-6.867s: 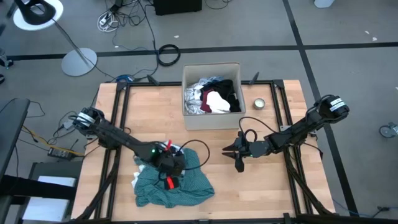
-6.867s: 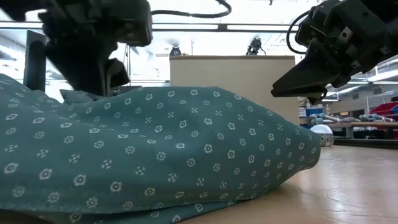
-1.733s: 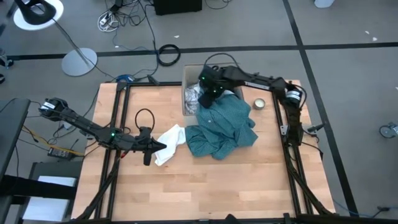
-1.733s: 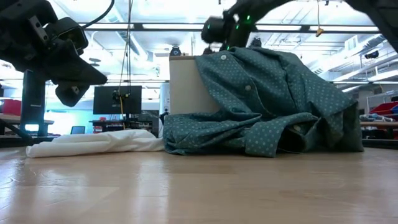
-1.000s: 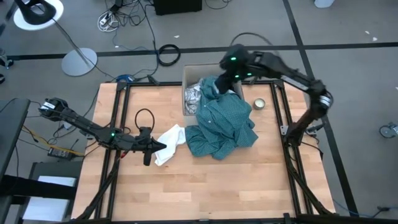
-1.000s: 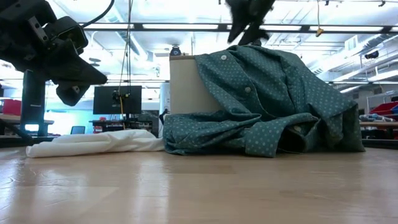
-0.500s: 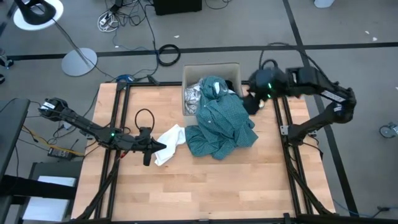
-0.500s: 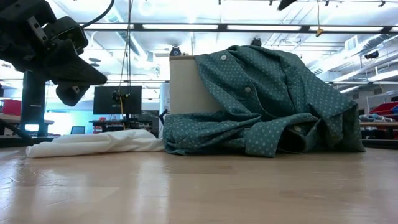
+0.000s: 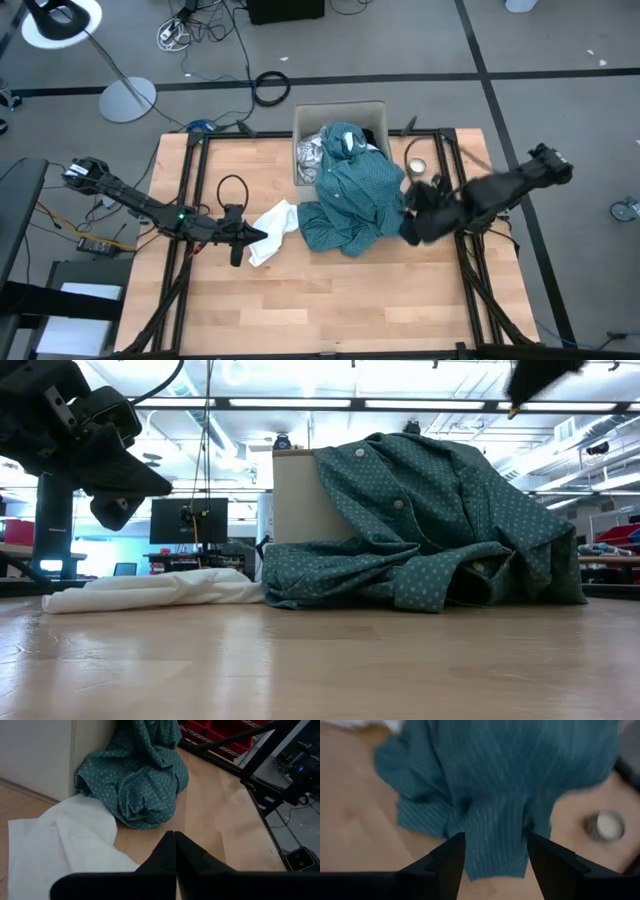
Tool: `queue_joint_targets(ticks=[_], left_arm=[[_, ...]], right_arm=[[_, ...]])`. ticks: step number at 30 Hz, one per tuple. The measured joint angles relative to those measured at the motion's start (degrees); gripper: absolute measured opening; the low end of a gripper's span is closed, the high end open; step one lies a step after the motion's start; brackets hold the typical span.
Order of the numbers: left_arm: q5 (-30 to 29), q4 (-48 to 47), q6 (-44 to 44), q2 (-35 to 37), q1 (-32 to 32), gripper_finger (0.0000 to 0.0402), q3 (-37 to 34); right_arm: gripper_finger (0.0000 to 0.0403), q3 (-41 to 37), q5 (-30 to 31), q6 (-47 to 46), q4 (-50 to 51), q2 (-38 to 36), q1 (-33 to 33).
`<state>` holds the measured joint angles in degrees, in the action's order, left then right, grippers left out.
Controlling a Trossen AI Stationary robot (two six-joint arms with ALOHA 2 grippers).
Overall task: Sort clothes
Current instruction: Put the green patterned shirt into the bin
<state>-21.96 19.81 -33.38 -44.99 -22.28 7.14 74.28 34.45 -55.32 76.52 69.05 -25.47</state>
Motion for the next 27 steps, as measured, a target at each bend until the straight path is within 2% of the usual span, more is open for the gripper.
queue_joint_targets(ticks=[5,9,14,17,22,27], left_arm=[[-0.02,0.01,-0.14,0.00,0.00,0.0000,0.00],[-0.02,0.04,-0.25,0.00,0.00,0.0000,0.00],[-0.02,0.09,-0.29,0.00,0.00,0.0000,0.00],[-0.02,0.09,-0.31,0.00,0.00,0.0000,0.00],[-0.02,0.12,-0.32,0.00,0.00,0.0000,0.00],[-0.02,0.32,-0.34,0.00,0.00,0.0000,0.00]], right_arm=[[0.0215,-13.40,0.44,-12.57,-3.68,-0.10,-4.11],[0.0215,-23.21,3.13,-21.23,-8.96,-0.10,-5.90],[0.0215,-35.20,3.61,-22.60,-25.57,-0.12,-4.81],[0.0215,-41.53,3.76,-16.16,-43.05,0.45,-3.01],[0.0214,-48.74,3.70,2.06,-70.75,5.09,2.08],[0.0195,-48.63,2.09,9.72,-82.72,12.88,8.13]])
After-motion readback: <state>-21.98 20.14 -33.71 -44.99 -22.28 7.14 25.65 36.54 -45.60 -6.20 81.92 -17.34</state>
